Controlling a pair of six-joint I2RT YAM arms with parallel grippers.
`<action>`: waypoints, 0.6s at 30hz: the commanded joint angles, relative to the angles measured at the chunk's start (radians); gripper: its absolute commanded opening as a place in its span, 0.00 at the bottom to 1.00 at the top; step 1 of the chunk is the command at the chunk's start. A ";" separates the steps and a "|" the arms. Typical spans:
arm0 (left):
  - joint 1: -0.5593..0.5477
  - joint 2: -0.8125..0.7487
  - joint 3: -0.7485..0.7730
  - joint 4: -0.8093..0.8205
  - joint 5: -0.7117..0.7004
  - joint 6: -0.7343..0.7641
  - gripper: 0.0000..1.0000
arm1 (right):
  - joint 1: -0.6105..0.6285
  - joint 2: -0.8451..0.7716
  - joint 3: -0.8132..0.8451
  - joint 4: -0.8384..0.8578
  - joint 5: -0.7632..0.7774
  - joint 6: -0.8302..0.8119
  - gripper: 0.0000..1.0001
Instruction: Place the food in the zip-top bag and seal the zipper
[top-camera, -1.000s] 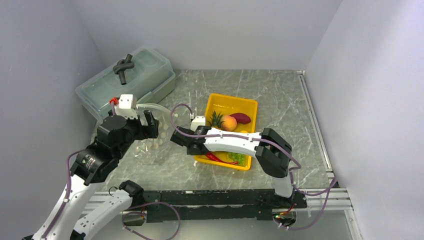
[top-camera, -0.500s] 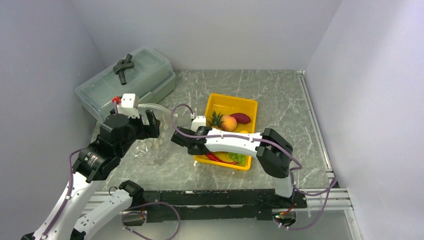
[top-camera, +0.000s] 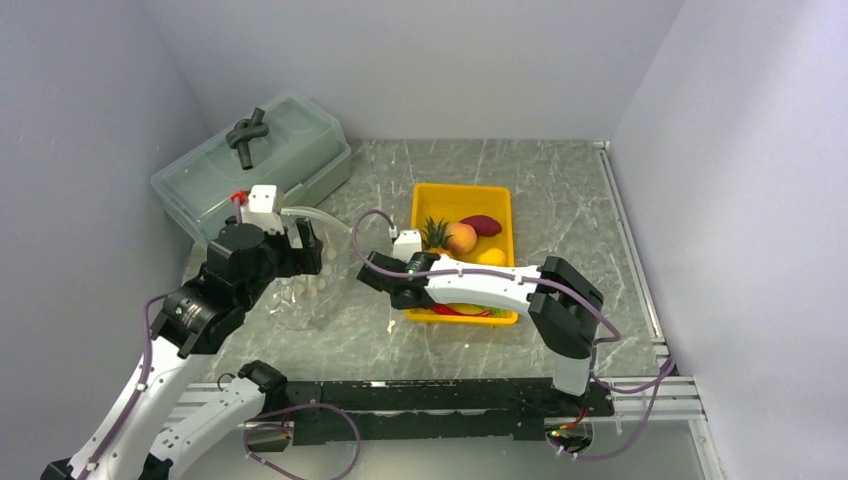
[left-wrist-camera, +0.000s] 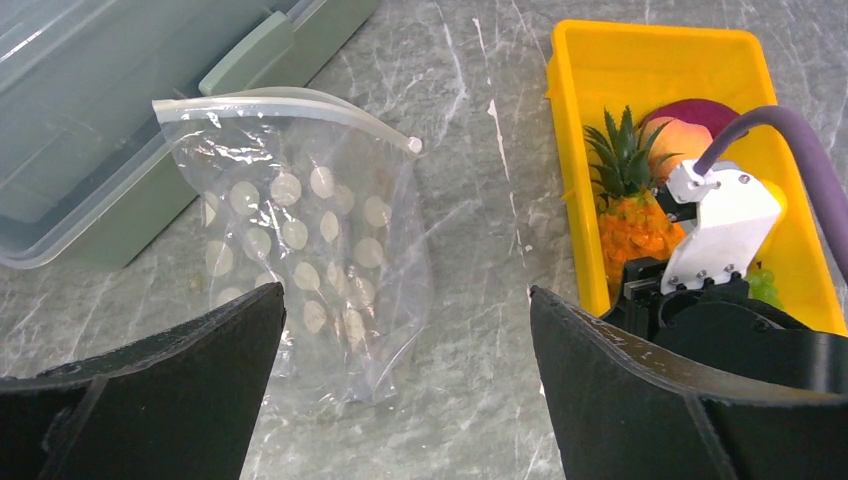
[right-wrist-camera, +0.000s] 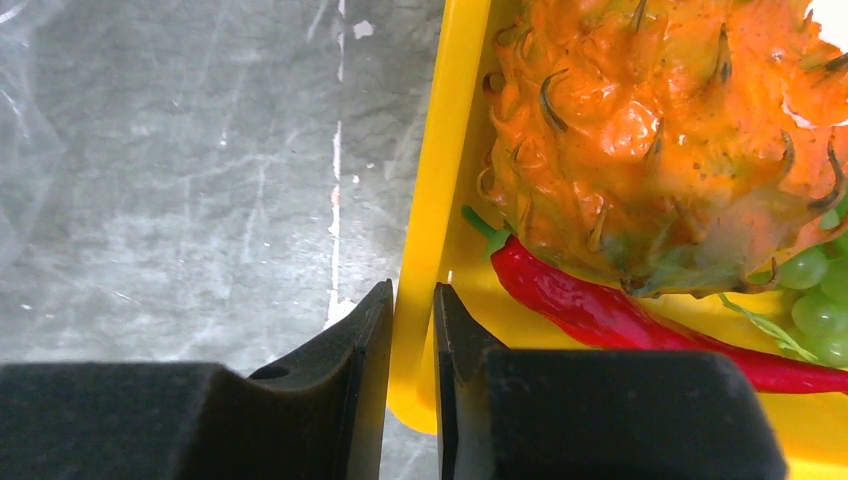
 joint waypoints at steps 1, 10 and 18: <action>-0.001 0.006 -0.001 0.014 -0.015 -0.013 0.98 | -0.009 -0.077 -0.051 0.032 0.044 -0.145 0.00; -0.001 0.024 -0.001 0.014 -0.010 -0.011 0.97 | -0.035 -0.193 -0.163 0.052 0.048 -0.265 0.00; -0.001 0.033 -0.001 0.013 -0.011 -0.013 0.97 | -0.076 -0.306 -0.295 0.036 0.035 -0.283 0.00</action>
